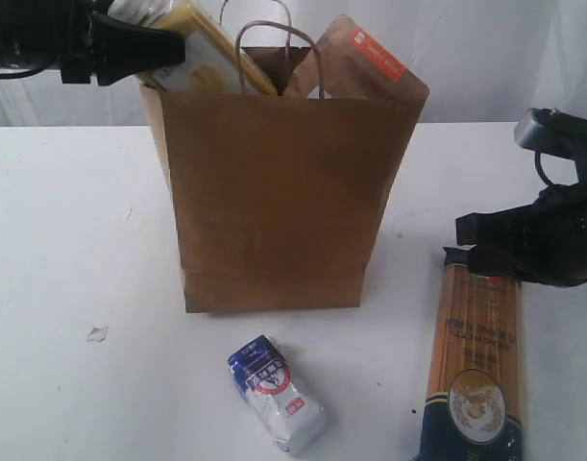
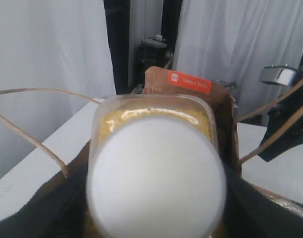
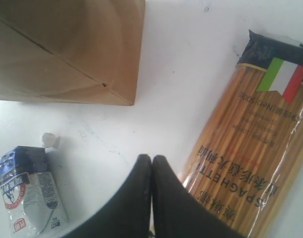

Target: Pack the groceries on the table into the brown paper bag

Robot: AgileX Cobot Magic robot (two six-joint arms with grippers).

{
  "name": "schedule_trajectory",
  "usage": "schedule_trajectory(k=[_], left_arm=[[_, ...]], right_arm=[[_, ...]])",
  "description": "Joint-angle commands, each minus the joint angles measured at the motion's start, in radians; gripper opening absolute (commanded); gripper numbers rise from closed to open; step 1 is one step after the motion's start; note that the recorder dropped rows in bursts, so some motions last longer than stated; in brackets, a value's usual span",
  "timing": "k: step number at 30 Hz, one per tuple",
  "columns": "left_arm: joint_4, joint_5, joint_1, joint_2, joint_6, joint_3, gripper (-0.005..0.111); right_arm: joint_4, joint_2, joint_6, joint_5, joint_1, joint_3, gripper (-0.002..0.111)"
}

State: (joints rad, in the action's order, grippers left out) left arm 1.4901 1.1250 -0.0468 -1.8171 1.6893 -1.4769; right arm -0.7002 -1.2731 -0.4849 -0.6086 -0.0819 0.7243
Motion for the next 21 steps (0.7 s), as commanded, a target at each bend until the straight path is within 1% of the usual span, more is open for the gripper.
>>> schedule_trajectory(k=[1, 4, 6, 8, 12, 14, 17, 19, 21], left_arm=[[0.064, 0.045, -0.037, 0.021, 0.041, -0.014, 0.022], [0.063, 0.029, -0.063, 0.021, 0.041, -0.014, 0.039], [0.063, 0.013, -0.078, 0.021, 0.041, -0.014, 0.047], [0.063, 0.002, -0.088, 0.021, 0.041, -0.014, 0.052], [0.057, -0.007, -0.095, 0.021, 0.041, -0.014, 0.055], [0.033, -0.014, -0.095, 0.021, 0.041, -0.014, 0.059], [-0.034, -0.043, -0.095, 0.021, 0.029, -0.014, 0.071], [-0.047, -0.07, -0.095, 0.021, 0.007, -0.014, 0.078], [-0.042, -0.079, -0.095, 0.021, -0.011, -0.014, 0.083]], right_arm=[[-0.018, 0.001, 0.0, 0.003, 0.006, -0.005, 0.0], [-0.018, 0.001, 0.0, 0.003, 0.006, -0.005, 0.0], [-0.018, 0.001, 0.0, 0.003, 0.006, -0.005, 0.0], [-0.018, 0.001, 0.0, 0.003, 0.006, -0.005, 0.0], [-0.02, 0.001, 0.0, 0.003, 0.006, -0.005, 0.0], [-0.022, 0.001, 0.0, 0.003, 0.006, -0.005, 0.0], [-0.021, 0.001, 0.0, 0.001, 0.006, -0.005, 0.0], [-0.021, 0.001, 0.0, 0.001, 0.006, -0.005, 0.0], [-0.021, 0.001, 0.0, -0.001, 0.006, -0.005, 0.0]])
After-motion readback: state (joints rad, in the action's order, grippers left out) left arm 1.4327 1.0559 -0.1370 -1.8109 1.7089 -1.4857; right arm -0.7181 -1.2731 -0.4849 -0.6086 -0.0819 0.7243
